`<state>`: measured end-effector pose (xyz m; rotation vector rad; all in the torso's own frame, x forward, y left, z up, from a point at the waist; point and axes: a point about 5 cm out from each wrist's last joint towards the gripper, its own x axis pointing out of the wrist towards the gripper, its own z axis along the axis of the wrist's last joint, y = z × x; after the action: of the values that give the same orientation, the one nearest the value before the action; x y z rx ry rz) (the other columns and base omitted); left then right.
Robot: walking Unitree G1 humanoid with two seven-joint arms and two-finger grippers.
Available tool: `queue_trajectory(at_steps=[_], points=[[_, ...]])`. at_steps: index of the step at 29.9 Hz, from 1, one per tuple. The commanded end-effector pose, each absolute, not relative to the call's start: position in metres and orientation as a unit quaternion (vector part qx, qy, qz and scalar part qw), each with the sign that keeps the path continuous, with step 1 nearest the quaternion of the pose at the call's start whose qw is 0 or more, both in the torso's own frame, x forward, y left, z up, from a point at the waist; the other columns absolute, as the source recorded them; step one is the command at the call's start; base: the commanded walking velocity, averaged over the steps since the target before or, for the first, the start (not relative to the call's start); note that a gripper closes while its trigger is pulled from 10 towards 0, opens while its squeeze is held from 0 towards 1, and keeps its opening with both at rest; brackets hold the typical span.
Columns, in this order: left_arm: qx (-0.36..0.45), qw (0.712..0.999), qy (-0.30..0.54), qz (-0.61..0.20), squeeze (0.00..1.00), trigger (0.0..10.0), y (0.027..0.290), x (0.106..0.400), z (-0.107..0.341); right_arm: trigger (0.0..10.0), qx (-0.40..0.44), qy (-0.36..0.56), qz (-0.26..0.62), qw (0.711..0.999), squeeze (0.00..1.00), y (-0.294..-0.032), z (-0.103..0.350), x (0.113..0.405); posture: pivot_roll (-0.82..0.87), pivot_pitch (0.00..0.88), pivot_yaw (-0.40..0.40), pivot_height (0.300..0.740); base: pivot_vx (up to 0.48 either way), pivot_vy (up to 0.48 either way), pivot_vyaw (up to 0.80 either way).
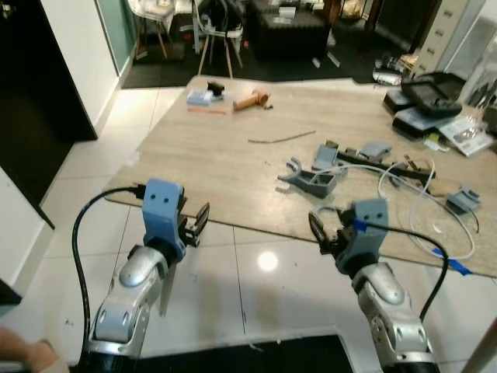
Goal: Picking trash to rubbish bin
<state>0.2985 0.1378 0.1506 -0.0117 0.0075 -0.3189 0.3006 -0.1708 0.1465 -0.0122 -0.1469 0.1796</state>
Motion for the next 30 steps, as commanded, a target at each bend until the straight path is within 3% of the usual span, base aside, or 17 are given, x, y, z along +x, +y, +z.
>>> queue_trajectory(at_steps=[1,9,14,21,22,24,25,30], points=[[-0.009,0.987,0.004,-0.161,0.0,10.0,0.139,0.296,0.149,10.0,-0.017,-0.097,0.088,0.991,0.0,-0.17,0.156,0.3,-0.07,0.086,0.031,0.74,0.326,0.0,0.0],[-0.015,0.982,-0.004,-0.187,0.0,10.0,0.133,0.294,0.152,10.0,-0.061,-0.078,0.04,0.994,0.0,-0.181,0.154,0.302,-0.07,0.091,0.031,0.74,0.322,0.0,0.0],[-0.012,0.98,-0.004,-0.196,0.0,10.0,0.13,0.292,0.151,10.0,-0.114,-0.071,0.025,0.991,0.0,-0.185,0.154,0.299,-0.08,0.095,0.028,0.74,0.0,0.0,0.0],[0.002,0.985,0.008,-0.175,0.0,10.0,0.14,0.29,0.143,10.0,-0.134,-0.062,0.032,0.989,0.0,-0.174,0.14,0.271,-0.09,0.095,0.019,0.74,0.0,0.0,0.0],[0.003,0.983,0.01,-0.183,0.0,10.0,0.141,0.286,0.142,10.0,-0.144,-0.059,0.043,0.987,0.38,-0.168,0.136,0.261,-0.09,0.094,0.017,0.74,0.0,0.0,0.0],[0.004,0.982,0.011,-0.186,0.0,10.0,0.141,0.285,0.141,10.0,-0.15,-0.058,0.046,0.986,0.38,-0.166,0.135,0.258,-0.09,0.094,0.017,0.74,0.0,0.0,0.0],[0.005,0.982,0.012,-0.191,0.0,10.0,0.141,0.284,0.141,10.0,-0.145,-0.05,0.037,0.987,1.0,-0.167,0.131,0.254,-0.09,0.095,0.018,0.74,0.0,0.0,0.0],[0.001,0.978,0.01,-0.209,0.0,10.0,0.137,0.281,0.143,10.0,-0.141,-0.029,-0.012,0.989,1.0,-0.173,0.123,0.252,-0.09,0.117,0.029,0.74,0.0,0.0,0.0]])
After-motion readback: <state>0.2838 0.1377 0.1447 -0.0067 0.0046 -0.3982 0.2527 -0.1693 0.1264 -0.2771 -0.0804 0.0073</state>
